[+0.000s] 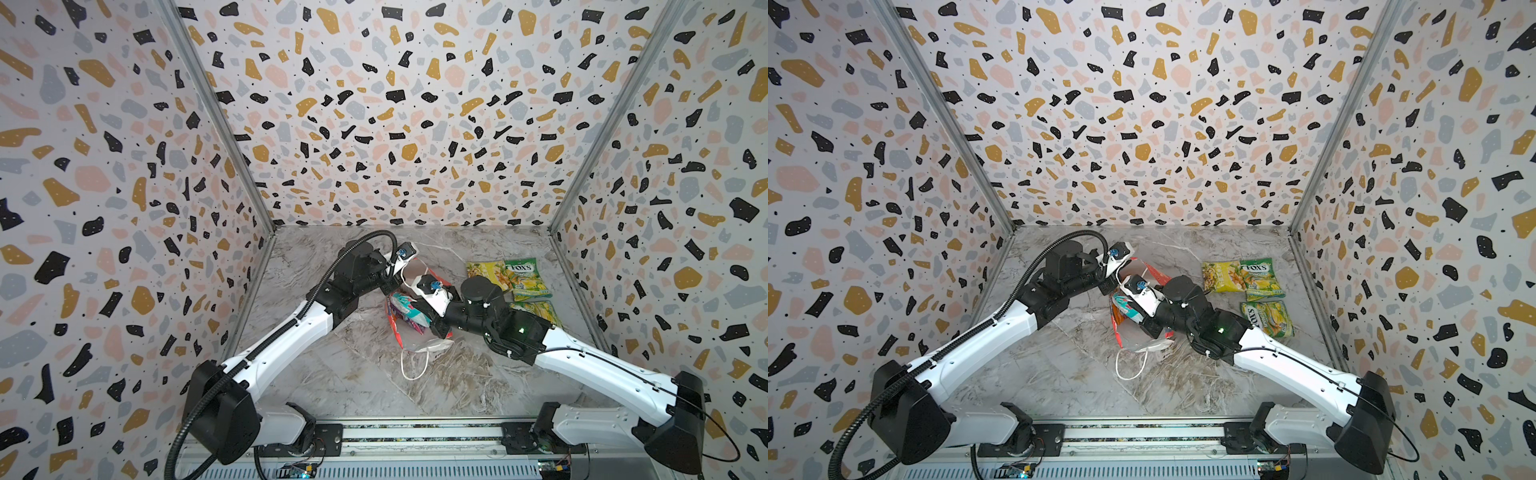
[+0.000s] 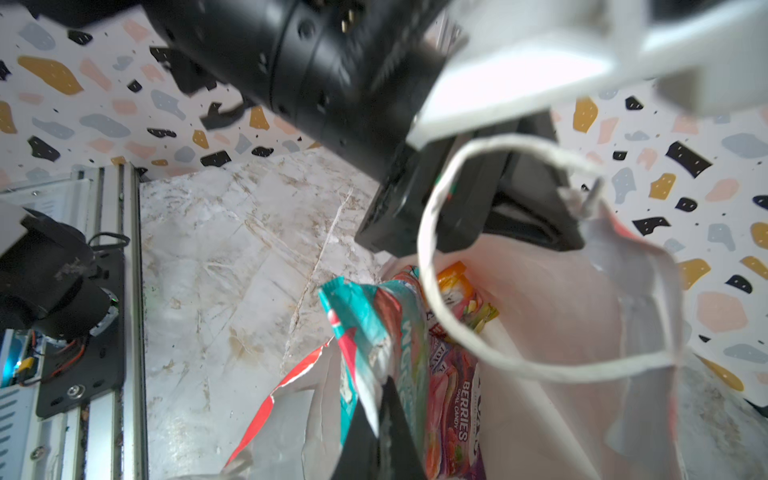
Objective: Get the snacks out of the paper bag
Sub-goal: 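Lift the teal packet out of the bag with the right gripper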
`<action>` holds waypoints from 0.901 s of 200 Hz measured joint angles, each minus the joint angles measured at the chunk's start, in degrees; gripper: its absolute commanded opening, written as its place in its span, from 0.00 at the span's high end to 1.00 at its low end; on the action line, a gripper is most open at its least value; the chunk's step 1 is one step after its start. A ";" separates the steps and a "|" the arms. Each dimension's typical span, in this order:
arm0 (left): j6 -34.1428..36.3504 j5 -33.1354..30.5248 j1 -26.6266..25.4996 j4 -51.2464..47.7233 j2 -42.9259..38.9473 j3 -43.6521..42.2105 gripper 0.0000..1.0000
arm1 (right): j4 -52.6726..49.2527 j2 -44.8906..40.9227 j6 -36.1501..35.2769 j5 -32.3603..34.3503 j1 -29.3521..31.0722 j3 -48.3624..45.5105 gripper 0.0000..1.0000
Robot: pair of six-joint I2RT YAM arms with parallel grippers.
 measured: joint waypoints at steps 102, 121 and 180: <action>-0.37 -10.40 0.31 2.93 -2.80 -3.65 1.00 | -5.03 -16.11 3.85 5.01 -0.20 6.01 1.00; 0.20 -10.67 0.31 2.91 -2.97 -3.76 1.00 | -3.91 -18.40 4.76 8.55 -0.87 6.01 1.00; 3.10 -8.85 0.33 2.84 -3.06 -3.80 1.00 | -7.28 -13.94 11.61 15.54 -13.46 6.08 1.00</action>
